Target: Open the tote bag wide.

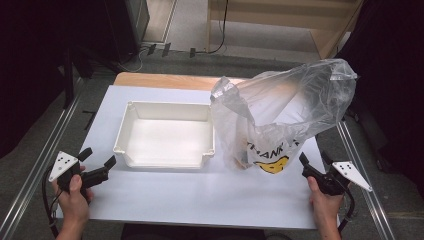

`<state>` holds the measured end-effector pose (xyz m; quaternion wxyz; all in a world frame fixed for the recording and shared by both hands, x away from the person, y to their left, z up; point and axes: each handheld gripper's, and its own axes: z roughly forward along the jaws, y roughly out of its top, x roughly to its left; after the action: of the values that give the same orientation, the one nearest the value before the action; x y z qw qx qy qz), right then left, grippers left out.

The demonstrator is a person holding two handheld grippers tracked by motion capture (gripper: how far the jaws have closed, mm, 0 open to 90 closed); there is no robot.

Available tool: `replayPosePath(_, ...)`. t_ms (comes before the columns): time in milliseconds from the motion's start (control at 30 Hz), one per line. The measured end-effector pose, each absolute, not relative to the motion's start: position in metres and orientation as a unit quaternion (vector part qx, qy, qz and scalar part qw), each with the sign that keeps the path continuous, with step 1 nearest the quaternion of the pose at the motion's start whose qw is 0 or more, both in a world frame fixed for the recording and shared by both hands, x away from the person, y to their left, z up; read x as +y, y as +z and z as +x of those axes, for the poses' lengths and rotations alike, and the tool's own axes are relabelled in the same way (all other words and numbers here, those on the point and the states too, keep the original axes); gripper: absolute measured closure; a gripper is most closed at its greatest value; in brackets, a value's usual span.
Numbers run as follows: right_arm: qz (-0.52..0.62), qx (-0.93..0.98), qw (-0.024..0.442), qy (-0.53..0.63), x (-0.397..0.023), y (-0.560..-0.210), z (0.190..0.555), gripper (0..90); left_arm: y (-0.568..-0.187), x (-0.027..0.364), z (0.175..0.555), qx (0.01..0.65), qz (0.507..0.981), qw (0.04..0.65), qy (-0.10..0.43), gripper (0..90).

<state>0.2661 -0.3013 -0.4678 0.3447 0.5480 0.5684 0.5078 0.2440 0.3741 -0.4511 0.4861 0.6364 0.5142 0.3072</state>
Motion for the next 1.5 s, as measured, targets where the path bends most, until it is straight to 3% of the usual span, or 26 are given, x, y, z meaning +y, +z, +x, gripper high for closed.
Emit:
replayPosePath(633, 0.497, 0.581, 0.335, 0.55, -0.272, -0.423, 0.249, 17.3, -0.432, 0.357, 0.237, 0.503, 0.629, 0.505, 0.311, 8.2)
replayPosePath(800, 0.498, 0.57, 0.303, 0.579, -0.257, -0.411, 0.245, 17.7, -0.425, 0.348, 0.235, 0.495, 0.625, 0.521, 0.304, 8.3)
replayPosePath(1167, 0.466, 0.604, 0.289, 0.578, -0.228, -0.409, 0.249, 16.6, -0.423, 0.328, 0.237, 0.489, 0.637, 0.522, 0.287, 8.3)
replayPosePath(1500, 0.454, 0.62, 0.285, 0.574, -0.21, -0.409, 0.252, 21.5, -0.417, 0.297, 0.237, 0.467, 0.654, 0.53, 0.272, 8.3)
